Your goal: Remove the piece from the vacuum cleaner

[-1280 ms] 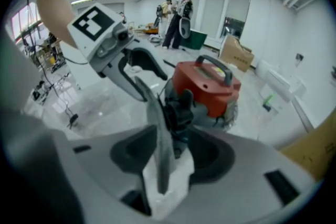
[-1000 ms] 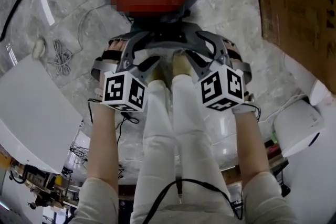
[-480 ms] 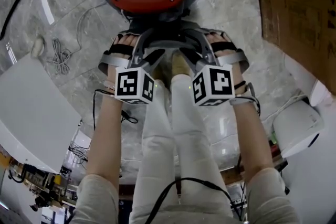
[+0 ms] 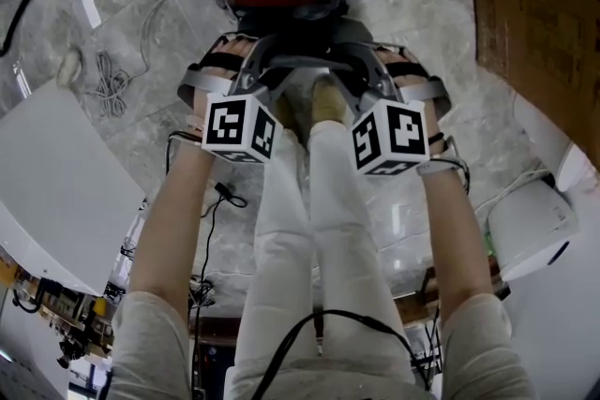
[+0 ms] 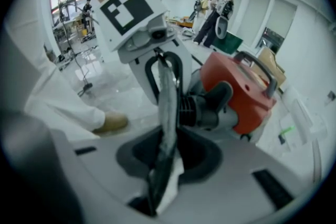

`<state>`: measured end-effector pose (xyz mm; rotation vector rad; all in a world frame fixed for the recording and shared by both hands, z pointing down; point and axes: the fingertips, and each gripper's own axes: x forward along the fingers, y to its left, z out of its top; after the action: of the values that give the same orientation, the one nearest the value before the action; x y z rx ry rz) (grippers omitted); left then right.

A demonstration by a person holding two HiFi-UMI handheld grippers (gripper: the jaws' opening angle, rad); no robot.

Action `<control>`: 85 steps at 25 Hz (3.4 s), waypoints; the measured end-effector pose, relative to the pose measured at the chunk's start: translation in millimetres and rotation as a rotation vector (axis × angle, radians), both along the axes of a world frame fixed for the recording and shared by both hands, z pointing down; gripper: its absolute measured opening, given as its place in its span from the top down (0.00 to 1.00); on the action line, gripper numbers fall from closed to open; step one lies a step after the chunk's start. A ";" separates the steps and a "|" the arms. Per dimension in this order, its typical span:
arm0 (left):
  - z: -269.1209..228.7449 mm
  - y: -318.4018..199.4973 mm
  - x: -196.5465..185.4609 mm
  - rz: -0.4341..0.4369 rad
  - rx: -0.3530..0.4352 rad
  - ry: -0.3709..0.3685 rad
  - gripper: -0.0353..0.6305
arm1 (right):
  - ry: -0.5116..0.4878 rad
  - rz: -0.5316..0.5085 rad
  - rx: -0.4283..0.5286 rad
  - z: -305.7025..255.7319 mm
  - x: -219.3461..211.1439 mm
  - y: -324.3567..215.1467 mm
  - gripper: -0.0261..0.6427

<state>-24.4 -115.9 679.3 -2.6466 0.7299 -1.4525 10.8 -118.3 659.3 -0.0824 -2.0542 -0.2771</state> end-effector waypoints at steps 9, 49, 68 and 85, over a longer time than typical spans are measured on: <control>-5.9 13.4 -2.8 -0.021 -0.111 -0.063 0.80 | -0.107 0.107 -0.153 1.0 0.2 4.2 0.89; -27.7 20.8 -19.2 -0.232 -0.244 -0.065 0.87 | -0.071 0.311 -0.184 6.9 1.9 5.5 0.90; -6.5 20.5 -18.7 -0.431 -0.327 0.114 0.87 | 0.104 0.105 0.055 -10.8 5.6 7.1 0.90; -23.8 19.9 -16.0 -0.426 -0.318 0.045 0.88 | 0.065 0.239 -0.023 6.2 14.6 5.3 0.91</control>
<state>-40.4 -96.0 655.5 -2.8872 1.2238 -1.7380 25.4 -112.9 665.5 0.1374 -1.9803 -0.1012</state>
